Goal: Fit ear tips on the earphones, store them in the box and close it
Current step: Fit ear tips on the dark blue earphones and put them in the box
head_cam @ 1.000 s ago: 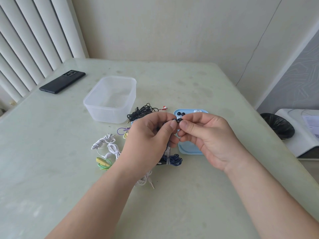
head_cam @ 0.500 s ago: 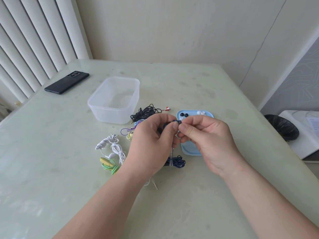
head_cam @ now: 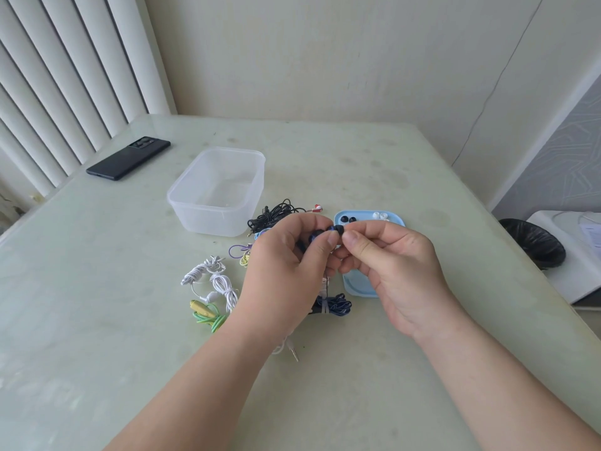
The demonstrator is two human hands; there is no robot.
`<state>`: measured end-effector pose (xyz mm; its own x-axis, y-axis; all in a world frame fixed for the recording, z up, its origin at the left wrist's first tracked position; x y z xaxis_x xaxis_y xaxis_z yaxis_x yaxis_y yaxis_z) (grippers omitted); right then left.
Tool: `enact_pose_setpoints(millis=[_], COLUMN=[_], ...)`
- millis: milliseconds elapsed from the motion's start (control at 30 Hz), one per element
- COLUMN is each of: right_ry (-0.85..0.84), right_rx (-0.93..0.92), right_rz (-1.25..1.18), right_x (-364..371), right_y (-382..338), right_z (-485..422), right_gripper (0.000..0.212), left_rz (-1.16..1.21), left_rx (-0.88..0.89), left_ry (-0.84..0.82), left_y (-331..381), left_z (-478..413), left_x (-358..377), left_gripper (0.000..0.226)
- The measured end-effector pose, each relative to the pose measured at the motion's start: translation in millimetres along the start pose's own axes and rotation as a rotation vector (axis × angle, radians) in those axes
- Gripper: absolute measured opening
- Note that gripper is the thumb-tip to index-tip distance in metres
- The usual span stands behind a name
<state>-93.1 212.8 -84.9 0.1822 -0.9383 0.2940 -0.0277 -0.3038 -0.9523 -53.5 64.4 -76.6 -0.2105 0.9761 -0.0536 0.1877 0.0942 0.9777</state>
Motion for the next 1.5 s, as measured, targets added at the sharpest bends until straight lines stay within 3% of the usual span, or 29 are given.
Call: enact_pose_setpoints(millis=[300,600,1067,1500], right_ry=[-0.006,0.002,-0.011,-0.038], right_rx=[0.039,-0.097,-0.002,0.014], right_rz=[-0.091,0.135,0.03,0.277], right_x=[3,6,-1,3], right_y=[-3,-7,-13,-10], right_z=[2,9,3,5], right_gripper=[0.01,0.028,0.018,0.022], left_rz=[-0.055,-0.019,0.034,-0.056], left_rx=[0.035,0.023,0.025,0.03], left_ry=[0.013,0.046,-0.017,-0.038], left_y=[1,-2,5,4], left_z=[0,-1,-1,1], left_x=[0,-4,-1,1], left_gripper=[0.008,0.008,0.013,0.011])
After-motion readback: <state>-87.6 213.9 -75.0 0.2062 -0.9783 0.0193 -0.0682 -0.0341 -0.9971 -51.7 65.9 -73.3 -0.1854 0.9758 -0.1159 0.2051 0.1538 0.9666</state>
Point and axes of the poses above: each hand's wrist, its own z-axis away from the middle knuckle, its own x-axis out of the palm, y = z × x, the point moved 5 cm from there along -z, towards the middle knuckle, and after that the axes turned 3 degrees about -z, right-handed, at the moved point
